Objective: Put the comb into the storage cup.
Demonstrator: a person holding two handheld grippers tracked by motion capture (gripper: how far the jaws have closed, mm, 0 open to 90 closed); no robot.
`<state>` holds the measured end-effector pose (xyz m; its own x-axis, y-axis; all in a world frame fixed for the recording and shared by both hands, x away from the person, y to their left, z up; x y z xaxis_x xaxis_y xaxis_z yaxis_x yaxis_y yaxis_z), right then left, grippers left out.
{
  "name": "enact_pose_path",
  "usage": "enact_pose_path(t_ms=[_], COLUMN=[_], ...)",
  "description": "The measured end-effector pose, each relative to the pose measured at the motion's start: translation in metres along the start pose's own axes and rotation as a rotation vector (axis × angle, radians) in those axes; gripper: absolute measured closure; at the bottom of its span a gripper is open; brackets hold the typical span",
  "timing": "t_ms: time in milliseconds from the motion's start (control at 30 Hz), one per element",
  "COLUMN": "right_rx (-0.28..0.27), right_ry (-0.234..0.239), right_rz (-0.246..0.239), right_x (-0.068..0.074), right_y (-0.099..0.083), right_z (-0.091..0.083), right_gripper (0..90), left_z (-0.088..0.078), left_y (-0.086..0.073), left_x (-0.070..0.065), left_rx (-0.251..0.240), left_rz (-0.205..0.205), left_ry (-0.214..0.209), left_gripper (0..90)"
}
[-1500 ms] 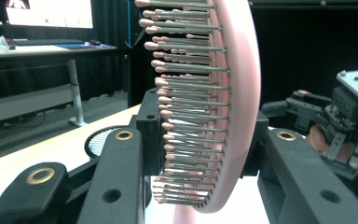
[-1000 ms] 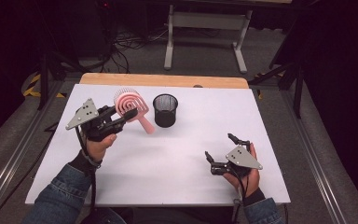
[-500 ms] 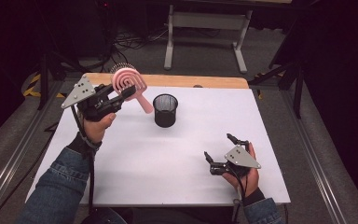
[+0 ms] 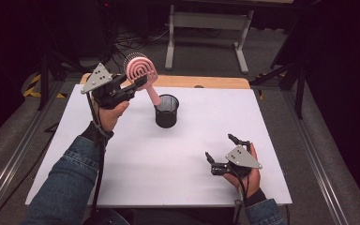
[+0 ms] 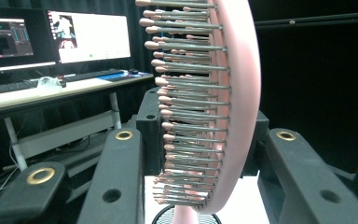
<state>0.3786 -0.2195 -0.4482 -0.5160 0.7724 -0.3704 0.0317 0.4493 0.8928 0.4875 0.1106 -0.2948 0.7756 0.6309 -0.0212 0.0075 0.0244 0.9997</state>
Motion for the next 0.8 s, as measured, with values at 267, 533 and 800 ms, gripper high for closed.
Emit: enact_pose_path(t_ms=[267, 533, 800], right_rx=[-0.013, -0.021, -0.023], right_ry=[0.002, 0.006, 0.007], right_rz=[0.005, 0.005, 0.003], right_x=[-0.001, -0.001, -0.001], right_y=[0.001, 0.003, 0.003], right_z=[-0.001, -0.002, -0.002], right_gripper=[3.4, 3.4, 3.4], left_z=[0.017, 0.04, 0.053], left_y=[0.003, 0.002, -0.006], left_x=[-0.002, -0.012, -0.011], left_rx=[0.011, 0.032, 0.063], left_rz=[0.003, 0.019, 0.025], left_ry=[-0.007, -0.016, -0.005], left_gripper=[63.6, 63.6, 63.6])
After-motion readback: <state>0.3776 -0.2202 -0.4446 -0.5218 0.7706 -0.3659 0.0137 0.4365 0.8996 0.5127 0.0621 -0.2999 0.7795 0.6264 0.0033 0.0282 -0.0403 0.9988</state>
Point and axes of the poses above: each handheld gripper's, and its own axes: z roughly forward along the jaws, y roughly out of its top, x roughly to its left, the point moved 5 cm from there along z, roughly forward along the jaws, and after that the axes turned 3 degrees about -z, right-handed, at the moved point
